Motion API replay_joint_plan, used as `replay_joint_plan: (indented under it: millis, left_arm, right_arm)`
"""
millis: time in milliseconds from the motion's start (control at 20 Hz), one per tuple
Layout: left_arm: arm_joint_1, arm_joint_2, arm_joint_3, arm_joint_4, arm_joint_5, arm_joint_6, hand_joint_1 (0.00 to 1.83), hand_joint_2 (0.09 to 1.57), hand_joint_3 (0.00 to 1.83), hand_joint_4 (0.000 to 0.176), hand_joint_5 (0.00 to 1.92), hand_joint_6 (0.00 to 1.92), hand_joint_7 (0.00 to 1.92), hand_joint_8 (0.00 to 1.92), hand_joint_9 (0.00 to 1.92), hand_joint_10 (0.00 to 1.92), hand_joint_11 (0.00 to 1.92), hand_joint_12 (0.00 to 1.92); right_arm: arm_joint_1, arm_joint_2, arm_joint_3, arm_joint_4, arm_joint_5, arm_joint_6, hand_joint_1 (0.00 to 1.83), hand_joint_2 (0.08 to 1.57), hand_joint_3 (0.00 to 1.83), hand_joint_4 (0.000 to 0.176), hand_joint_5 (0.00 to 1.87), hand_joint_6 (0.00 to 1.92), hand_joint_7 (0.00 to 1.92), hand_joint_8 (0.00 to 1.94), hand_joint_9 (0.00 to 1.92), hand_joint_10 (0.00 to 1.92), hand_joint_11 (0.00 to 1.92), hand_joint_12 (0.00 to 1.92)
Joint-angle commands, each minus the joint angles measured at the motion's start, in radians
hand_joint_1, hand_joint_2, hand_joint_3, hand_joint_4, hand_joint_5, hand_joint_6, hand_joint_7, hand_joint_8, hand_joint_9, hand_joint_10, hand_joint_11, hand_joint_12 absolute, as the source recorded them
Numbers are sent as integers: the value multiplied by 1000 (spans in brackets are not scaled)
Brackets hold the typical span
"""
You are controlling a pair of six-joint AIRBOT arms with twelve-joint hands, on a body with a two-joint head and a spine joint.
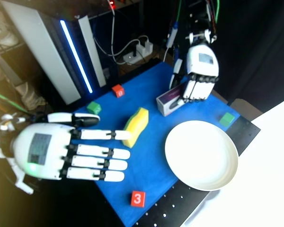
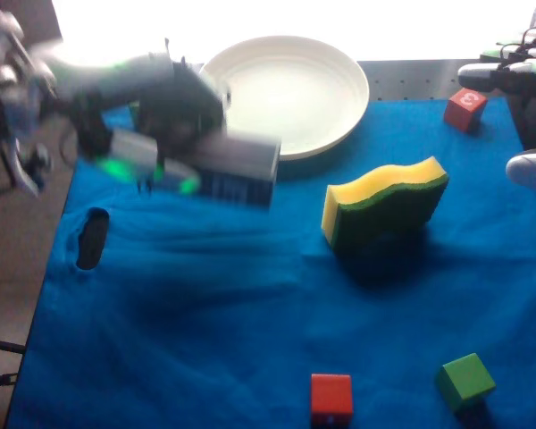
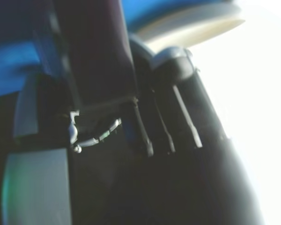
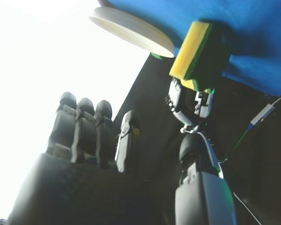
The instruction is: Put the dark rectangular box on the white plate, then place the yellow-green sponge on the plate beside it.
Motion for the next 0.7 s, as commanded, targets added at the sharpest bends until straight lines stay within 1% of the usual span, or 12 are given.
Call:
replay_joint_plan:
  millis: [0, 50, 150, 200, 250, 300, 350, 400, 450, 550, 600, 650]
  left_arm:
    - [-43, 13, 0, -22, -151, -4, 1240, 1112, 2, 0, 935, 971, 1031, 1061, 920, 1149, 757, 1499]
    - [-69, 15, 2, -17, -161, -3, 1239, 1098, 0, 0, 948, 998, 1088, 917, 968, 1007, 769, 1465]
    - [-144, 2, 31, -20, -154, 22, 1381, 1077, 0, 0, 932, 1050, 1148, 707, 973, 1077, 712, 1357]
    - [-172, -13, 48, -36, -133, 61, 1385, 1083, 3, 0, 922, 1016, 1112, 766, 963, 1138, 777, 1399]
    - [-203, -36, 71, -81, -94, 141, 1271, 1095, 3, 0, 943, 981, 1084, 904, 956, 1027, 798, 1465]
    - [-216, -60, 91, -127, -61, 213, 1360, 1084, 0, 0, 943, 946, 1088, 835, 997, 1117, 832, 1427]
    - [-225, -88, 119, -169, -27, 267, 1255, 1075, 0, 0, 981, 955, 1144, 796, 1072, 877, 901, 1417]
    - [-226, -125, 159, -209, 7, 311, 1255, 1075, 0, 0, 981, 955, 1144, 796, 1072, 877, 901, 1417]
    - [-226, -162, 204, -226, 35, 313, 1364, 1068, 2, 0, 933, 1014, 1132, 731, 1051, 992, 854, 1371]
    - [-226, -231, 285, -253, 84, 313, 1393, 1048, 0, 0, 962, 935, 1176, 650, 1115, 965, 913, 1323]
    - [-226, -283, 346, -265, 122, 313, 1390, 1056, 1, 0, 942, 980, 1170, 648, 1084, 997, 812, 1357]
    - [-226, -309, 375, -272, 138, 313, 1390, 1070, 1, 0, 907, 1021, 1115, 706, 1070, 1021, 887, 1271]
  right_arm:
    - [13, 1, 6, 42, 116, 7, 447, 1110, 0, 169, 355, 6, 219, 5, 128, 9, 32, 22]
    - [13, 1, 6, 42, 116, 7, 439, 1107, 0, 169, 356, 5, 229, 8, 137, 12, 32, 23]
    - [13, -1, 7, 42, 116, 7, 429, 1107, 0, 167, 359, 4, 227, 4, 117, 1, 4, 12]
    - [13, -3, 8, 43, 116, 7, 421, 1111, 0, 158, 363, 5, 238, 7, 132, 7, 19, 19]
    - [13, -9, 12, 43, 116, 7, 427, 1116, 1, 151, 369, 6, 245, 8, 137, 7, 30, 24]
    - [13, -14, 15, 43, 116, 7, 436, 1126, 5, 153, 368, 4, 241, 5, 131, 4, 35, 27]
    - [13, -17, 17, 43, 116, 7, 405, 1133, 6, 159, 360, 0, 245, 4, 138, 5, 63, 40]
    - [13, -20, 19, 43, 116, 7, 405, 1133, 6, 159, 360, 0, 245, 4, 138, 5, 63, 40]
    - [13, -23, 21, 43, 116, 7, 393, 1135, 5, 152, 365, 2, 263, 10, 169, 16, 98, 57]
    - [13, -25, 25, 43, 116, 8, 364, 1138, 4, 135, 364, 1, 267, 7, 186, 16, 121, 70]
    - [14, -28, 28, 43, 116, 8, 385, 1141, 4, 126, 372, 3, 275, 7, 195, 15, 123, 73]
    - [14, -29, 30, 43, 116, 8, 375, 1140, 3, 149, 371, 2, 276, 6, 189, 10, 105, 67]
